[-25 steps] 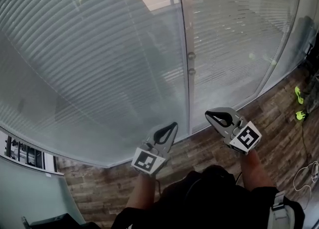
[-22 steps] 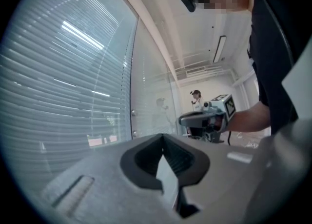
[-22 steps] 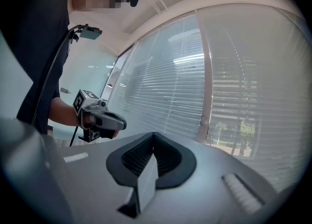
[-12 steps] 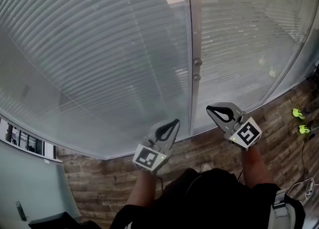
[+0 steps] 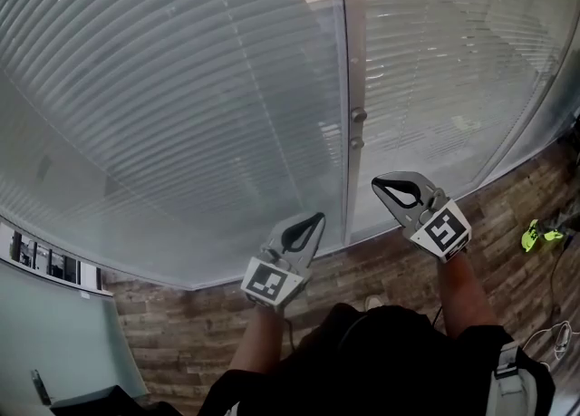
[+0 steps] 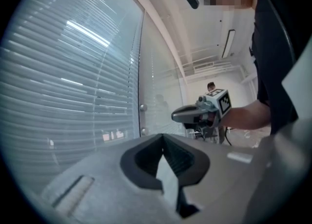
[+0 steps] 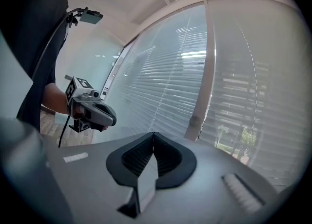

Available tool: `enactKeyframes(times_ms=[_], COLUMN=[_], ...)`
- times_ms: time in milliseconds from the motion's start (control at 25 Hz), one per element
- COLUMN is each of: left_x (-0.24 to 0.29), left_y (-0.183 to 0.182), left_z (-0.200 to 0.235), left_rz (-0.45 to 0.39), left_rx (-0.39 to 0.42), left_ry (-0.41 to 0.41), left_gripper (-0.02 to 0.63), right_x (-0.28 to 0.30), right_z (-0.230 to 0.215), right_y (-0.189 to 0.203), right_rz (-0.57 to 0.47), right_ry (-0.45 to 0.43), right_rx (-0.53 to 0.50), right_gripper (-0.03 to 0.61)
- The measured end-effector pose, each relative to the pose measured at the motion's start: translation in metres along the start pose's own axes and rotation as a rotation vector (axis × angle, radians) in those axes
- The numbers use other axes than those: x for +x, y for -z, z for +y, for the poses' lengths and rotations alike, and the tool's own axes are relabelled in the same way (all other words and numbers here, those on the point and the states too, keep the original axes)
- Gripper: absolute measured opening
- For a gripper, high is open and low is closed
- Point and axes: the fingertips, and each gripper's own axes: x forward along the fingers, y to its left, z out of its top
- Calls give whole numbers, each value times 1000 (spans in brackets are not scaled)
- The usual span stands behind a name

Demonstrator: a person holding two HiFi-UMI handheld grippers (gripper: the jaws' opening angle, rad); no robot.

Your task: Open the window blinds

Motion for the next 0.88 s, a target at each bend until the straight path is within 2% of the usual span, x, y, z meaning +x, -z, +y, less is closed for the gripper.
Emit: enactKeyframes(times_ms=[240,480,600,760,880], left_x=[3,2,2,0,-3], left_y=[9,13,18,20,16], left_z=[-6,-9,-11,-13,-18], left_rz=[24,28,19,-12,-1], left_rx=[-23,-33,-31,-32,-35], left_ry=[42,66,78,81,91], left_gripper=[3,4,3,4,4], right_x=[8,21,28,38,46], right_z=[-9,-24,-36,-52,-64], right_y=[1,1,-2,-13,-18], right_rz=[55,121,171,255,314], right_ry=[23,65,103,156,195], right_rx=[-12,-81,-169,-341,-476], right_gripper=[8,67,92,115,126])
